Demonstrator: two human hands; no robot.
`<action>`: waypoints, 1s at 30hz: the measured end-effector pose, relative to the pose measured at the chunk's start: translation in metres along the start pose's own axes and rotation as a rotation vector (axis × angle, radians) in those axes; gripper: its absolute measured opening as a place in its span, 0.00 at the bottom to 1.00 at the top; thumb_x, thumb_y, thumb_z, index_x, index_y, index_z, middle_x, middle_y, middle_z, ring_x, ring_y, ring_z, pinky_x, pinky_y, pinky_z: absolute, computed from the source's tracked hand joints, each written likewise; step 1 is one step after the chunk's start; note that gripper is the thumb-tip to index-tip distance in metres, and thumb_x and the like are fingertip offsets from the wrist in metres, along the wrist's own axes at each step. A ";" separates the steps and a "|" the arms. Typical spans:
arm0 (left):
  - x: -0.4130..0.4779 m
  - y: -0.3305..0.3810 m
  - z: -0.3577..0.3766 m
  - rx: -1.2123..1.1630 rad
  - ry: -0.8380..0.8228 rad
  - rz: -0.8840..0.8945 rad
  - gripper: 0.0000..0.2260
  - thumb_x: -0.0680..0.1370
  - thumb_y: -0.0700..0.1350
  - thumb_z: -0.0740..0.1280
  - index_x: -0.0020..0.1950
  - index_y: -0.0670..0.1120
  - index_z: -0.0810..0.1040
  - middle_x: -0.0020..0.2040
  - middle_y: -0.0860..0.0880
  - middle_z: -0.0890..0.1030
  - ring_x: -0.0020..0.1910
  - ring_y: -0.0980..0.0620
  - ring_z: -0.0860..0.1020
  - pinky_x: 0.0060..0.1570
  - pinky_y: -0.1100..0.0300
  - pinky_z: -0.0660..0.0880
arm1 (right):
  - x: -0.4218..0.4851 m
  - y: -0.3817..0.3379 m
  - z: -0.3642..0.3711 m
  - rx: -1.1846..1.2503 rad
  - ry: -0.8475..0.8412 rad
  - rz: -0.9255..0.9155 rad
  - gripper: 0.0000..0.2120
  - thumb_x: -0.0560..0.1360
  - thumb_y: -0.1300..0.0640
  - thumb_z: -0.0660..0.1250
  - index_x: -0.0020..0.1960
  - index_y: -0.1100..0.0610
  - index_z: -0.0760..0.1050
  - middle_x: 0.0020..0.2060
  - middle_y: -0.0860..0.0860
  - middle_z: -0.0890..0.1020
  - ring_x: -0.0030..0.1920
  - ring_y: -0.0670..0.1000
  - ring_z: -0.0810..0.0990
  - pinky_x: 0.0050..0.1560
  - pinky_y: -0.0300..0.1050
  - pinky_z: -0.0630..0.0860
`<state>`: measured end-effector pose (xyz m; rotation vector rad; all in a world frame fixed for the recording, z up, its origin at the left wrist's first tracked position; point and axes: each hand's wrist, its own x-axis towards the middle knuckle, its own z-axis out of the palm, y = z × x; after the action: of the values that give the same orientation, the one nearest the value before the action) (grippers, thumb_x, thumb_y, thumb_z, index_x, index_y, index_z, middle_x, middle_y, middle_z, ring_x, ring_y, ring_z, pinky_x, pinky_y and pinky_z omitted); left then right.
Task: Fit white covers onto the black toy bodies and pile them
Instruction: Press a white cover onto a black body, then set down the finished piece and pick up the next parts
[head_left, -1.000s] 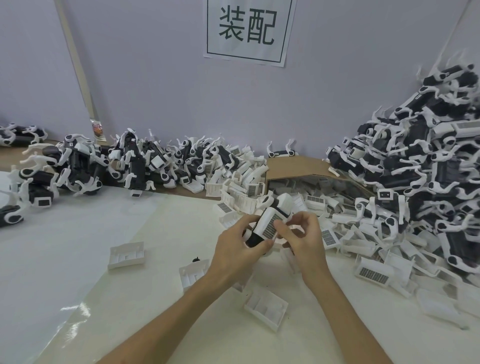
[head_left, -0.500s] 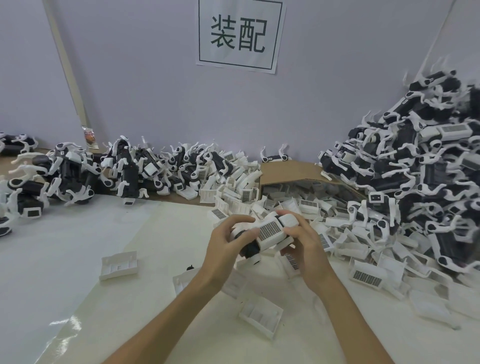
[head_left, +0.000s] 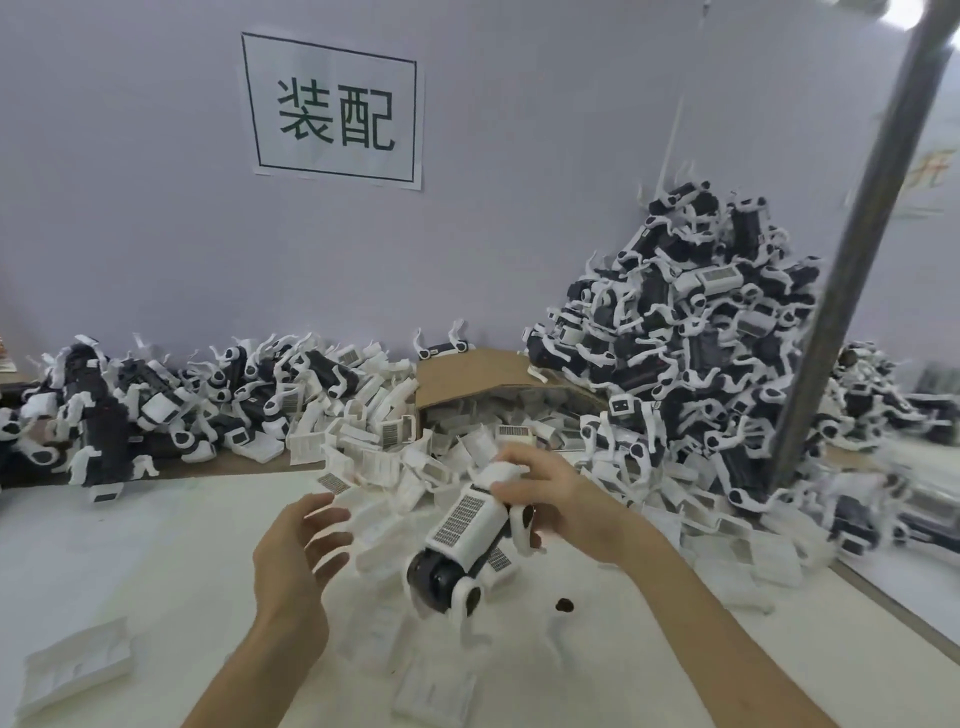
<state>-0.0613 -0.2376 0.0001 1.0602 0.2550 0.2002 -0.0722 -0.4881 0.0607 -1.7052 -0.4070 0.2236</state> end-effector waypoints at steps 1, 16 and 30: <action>0.000 0.000 0.000 -0.020 0.003 -0.027 0.08 0.81 0.45 0.62 0.46 0.46 0.78 0.41 0.46 0.80 0.35 0.48 0.75 0.39 0.57 0.70 | 0.002 -0.010 -0.006 -0.013 0.038 -0.030 0.19 0.71 0.53 0.74 0.53 0.63 0.72 0.41 0.54 0.80 0.34 0.50 0.78 0.29 0.40 0.74; -0.004 0.002 0.003 -0.021 -0.048 -0.051 0.08 0.81 0.44 0.61 0.46 0.44 0.78 0.41 0.45 0.79 0.35 0.47 0.73 0.38 0.56 0.69 | 0.043 -0.033 -0.046 -0.120 0.750 -0.191 0.26 0.79 0.57 0.67 0.75 0.51 0.64 0.54 0.50 0.82 0.44 0.48 0.85 0.41 0.40 0.80; -0.006 -0.002 0.004 0.072 -0.104 -0.035 0.09 0.80 0.44 0.63 0.45 0.43 0.79 0.35 0.47 0.80 0.27 0.52 0.74 0.34 0.58 0.69 | 0.054 0.090 0.047 -0.647 0.391 -0.008 0.10 0.77 0.54 0.67 0.58 0.48 0.79 0.57 0.42 0.78 0.57 0.42 0.73 0.59 0.39 0.69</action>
<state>-0.0652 -0.2436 0.0012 1.1327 0.1882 0.1043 -0.0271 -0.4359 -0.0319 -2.3192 -0.1987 -0.2799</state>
